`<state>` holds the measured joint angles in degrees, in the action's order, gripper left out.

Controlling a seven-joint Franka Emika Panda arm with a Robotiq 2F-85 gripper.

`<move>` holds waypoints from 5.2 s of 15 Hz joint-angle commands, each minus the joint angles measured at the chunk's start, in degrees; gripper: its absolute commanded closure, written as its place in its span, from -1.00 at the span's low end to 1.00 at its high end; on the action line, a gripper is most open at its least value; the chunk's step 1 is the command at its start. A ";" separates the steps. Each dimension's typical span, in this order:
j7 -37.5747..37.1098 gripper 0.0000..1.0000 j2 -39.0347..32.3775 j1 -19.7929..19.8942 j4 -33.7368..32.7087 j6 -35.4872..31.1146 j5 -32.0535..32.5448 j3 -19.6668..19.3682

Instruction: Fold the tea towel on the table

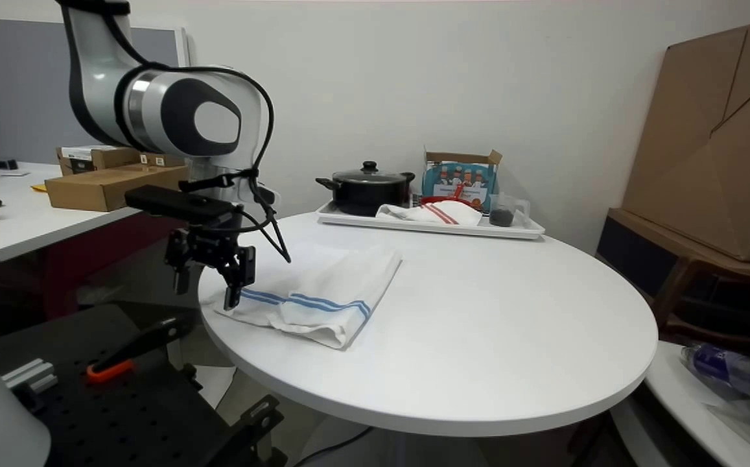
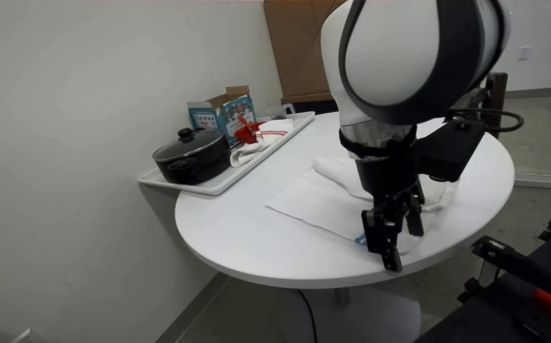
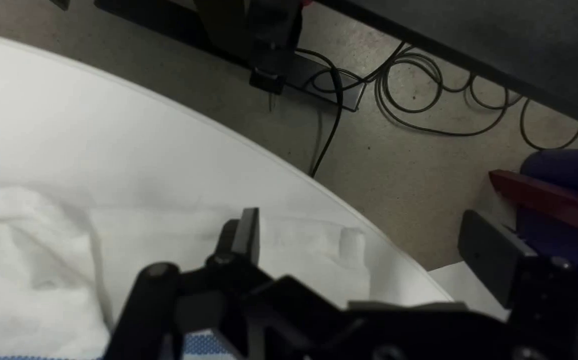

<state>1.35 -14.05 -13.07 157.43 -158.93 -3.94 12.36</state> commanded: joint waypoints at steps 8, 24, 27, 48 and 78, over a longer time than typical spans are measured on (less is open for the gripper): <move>-3.90 0.13 -1.96 -0.93 -0.07 -4.30 6.90 -2.71; 17.53 0.95 6.20 21.27 -5.14 1.86 -21.60 3.57; 24.27 0.95 8.58 23.98 -7.61 6.41 -30.41 -0.48; 21.91 0.95 2.95 31.75 -20.49 22.02 -35.31 -22.90; -3.50 -1.00 -8.02 30.35 -32.85 20.63 -25.71 -26.18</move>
<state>1.38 -26.84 18.71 120.78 -135.79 -34.27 -12.26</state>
